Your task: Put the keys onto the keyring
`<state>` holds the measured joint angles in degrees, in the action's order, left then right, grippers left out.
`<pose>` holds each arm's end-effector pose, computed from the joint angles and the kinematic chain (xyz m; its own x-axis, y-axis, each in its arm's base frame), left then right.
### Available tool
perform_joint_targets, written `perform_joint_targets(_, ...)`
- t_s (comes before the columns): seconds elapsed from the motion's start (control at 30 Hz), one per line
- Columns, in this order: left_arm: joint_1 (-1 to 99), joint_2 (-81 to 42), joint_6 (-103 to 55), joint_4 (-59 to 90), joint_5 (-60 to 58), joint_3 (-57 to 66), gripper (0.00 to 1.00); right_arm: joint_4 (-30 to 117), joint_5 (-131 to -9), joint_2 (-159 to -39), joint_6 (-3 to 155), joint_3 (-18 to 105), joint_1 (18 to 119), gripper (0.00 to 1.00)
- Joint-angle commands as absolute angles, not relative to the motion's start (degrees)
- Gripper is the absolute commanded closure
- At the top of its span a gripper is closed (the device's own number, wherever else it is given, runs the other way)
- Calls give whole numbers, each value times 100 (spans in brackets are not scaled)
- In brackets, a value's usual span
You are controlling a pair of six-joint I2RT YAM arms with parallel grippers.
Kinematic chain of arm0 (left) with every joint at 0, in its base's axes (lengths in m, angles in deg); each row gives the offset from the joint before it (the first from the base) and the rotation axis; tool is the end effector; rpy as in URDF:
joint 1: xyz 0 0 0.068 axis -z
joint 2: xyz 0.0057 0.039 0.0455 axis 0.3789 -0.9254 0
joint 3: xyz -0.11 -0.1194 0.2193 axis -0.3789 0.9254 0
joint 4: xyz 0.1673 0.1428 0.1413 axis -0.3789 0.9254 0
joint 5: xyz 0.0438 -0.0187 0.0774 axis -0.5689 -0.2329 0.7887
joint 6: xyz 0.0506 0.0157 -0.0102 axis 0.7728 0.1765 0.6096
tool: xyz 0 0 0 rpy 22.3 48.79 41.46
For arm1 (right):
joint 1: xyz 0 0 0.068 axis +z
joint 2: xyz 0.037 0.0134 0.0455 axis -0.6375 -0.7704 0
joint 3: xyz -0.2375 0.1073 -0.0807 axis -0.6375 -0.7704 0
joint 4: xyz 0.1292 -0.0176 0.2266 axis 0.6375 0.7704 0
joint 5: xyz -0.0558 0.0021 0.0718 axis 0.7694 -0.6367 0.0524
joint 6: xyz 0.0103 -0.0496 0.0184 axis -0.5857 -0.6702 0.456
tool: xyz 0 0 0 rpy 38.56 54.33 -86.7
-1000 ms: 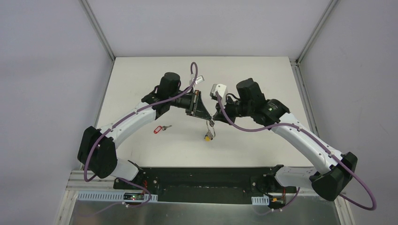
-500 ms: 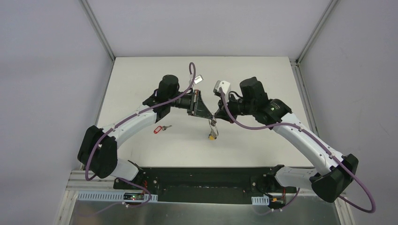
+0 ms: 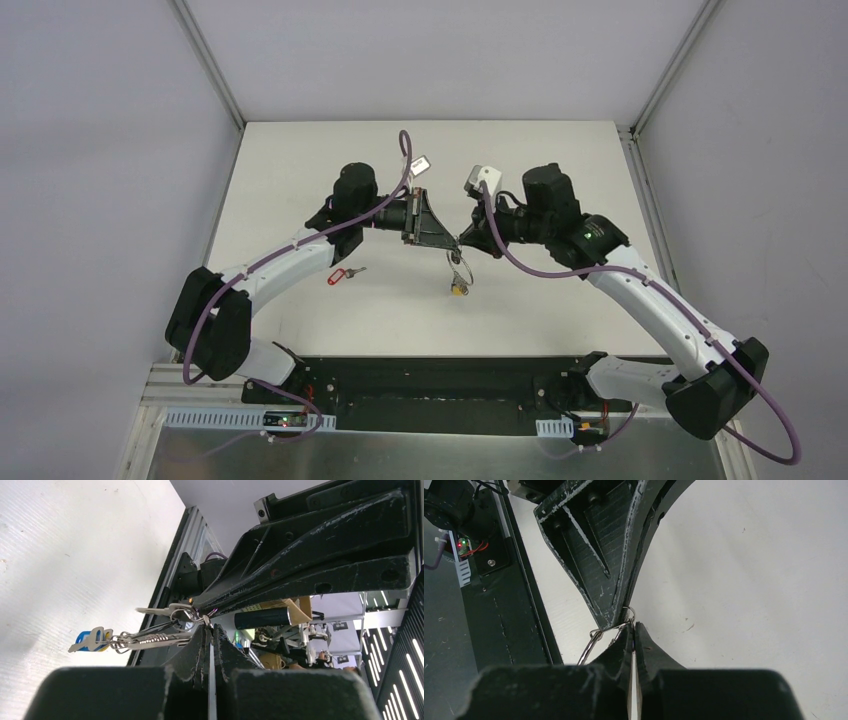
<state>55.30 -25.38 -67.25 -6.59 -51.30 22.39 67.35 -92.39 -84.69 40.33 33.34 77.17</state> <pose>0.2504 -0.1992 0.3097 -0.8416 0.0425 -0.5384 0.5392 0.0076 -0.8422 0.1930 0.1707 0.3659 0.1264 -0.4338 -0.8921 -0.9387 0.2384 -0.2490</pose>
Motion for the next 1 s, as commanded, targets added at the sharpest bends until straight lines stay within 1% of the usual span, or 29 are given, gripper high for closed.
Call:
perform_joint_targets(0.0, 5768, -2416, -7250, -1796, -5699, 2188, 100, 5795, -9498, -8460, 4183, 3263, 7693, 100)
perform_joint_targets(0.3, 5768, -2385, -7132, -1665, -5734, 2215, 100, 5740, -9469, -8412, 4221, 3261, 7644, 100)
perform_joint_targets(0.63, 5768, -2297, -6175, -543, -5845, 2074, 100, 6063, -9775, -8118, 3821, 3300, 7602, 100)
perform_joint_targets(0.83, 5760, -2273, -5300, 538, -5883, 1790, 100, 6433, -9865, -7967, 3357, 3286, 7600, 100)
perform_joint_targets(0.97, 5760, -2263, -4168, 1942, -5813, 1395, 100, 6657, -9644, -7888, 3040, 3241, 7603, 100)
